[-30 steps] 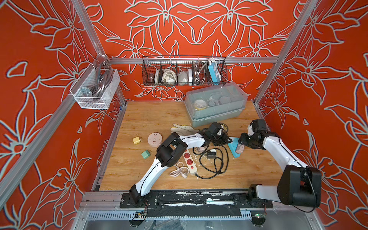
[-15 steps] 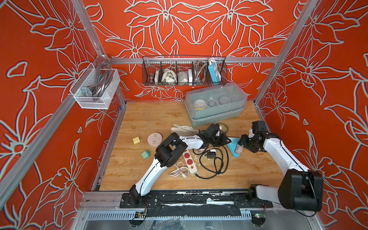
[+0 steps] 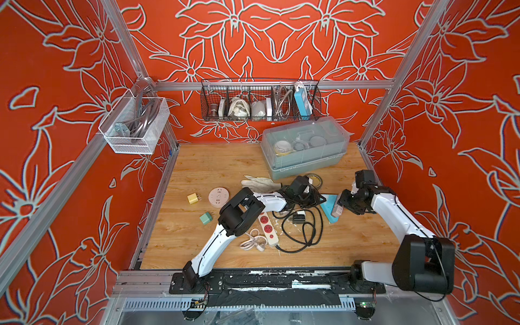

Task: Pull the plug off the socket
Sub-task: Remove the plug from the socket.

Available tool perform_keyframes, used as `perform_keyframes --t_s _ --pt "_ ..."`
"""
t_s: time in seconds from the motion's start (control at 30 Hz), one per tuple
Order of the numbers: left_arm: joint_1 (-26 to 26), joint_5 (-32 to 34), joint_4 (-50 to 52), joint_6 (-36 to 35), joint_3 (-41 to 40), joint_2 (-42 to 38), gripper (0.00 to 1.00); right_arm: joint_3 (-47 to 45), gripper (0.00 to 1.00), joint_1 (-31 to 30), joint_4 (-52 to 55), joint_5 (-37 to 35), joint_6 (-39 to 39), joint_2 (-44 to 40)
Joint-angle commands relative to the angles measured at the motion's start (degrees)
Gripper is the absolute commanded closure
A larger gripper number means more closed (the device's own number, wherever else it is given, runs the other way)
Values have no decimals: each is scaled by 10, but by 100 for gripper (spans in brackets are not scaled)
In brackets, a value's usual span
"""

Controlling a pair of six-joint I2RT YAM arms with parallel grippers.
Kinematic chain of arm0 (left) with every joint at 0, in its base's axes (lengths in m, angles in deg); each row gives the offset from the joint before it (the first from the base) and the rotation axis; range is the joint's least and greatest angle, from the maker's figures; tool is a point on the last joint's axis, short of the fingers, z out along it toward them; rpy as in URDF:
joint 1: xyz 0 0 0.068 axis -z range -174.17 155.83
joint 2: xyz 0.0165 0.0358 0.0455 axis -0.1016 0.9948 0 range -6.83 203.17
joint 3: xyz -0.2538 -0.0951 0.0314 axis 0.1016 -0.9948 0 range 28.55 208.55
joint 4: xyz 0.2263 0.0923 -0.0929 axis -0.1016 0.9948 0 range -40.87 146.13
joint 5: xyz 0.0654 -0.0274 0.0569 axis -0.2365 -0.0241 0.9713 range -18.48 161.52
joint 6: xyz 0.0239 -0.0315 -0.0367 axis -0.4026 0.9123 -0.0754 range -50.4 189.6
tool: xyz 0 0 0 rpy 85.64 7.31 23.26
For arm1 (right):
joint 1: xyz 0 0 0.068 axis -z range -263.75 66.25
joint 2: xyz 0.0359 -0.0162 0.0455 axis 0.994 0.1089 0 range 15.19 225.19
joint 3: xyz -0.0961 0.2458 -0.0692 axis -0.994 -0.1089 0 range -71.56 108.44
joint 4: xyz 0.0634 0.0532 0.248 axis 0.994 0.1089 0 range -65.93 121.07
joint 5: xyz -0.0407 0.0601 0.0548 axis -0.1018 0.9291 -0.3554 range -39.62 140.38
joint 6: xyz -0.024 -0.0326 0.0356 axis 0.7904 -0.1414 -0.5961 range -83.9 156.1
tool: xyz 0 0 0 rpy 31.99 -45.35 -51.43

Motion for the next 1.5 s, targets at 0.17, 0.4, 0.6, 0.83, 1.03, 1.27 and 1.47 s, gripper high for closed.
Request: perform_keyframes --t_s 0.17,0.4,0.6,0.83,1.03,1.27,1.47 --pt "-4 41 100 -37 -37 17 89 11 47 -12 19 -2 5 13" --pt "-1 44 97 -35 -40 19 89 -40 39 -37 25 1 -44 -86" --pt "3 45 102 -36 -36 20 89 -63 50 -44 -2 42 -34 -70" --pt "5 49 105 -40 -41 16 90 -71 51 -58 -16 24 -33 -51" --pt "5 70 124 -62 -47 12 91 -56 76 -59 4 -4 -25 -54" --pt "6 114 173 -106 -67 -1 94 -15 100 -57 44 -58 -54 -96" --pt "5 142 188 -125 -83 -4 94 15 100 -53 67 -13 -103 -93"
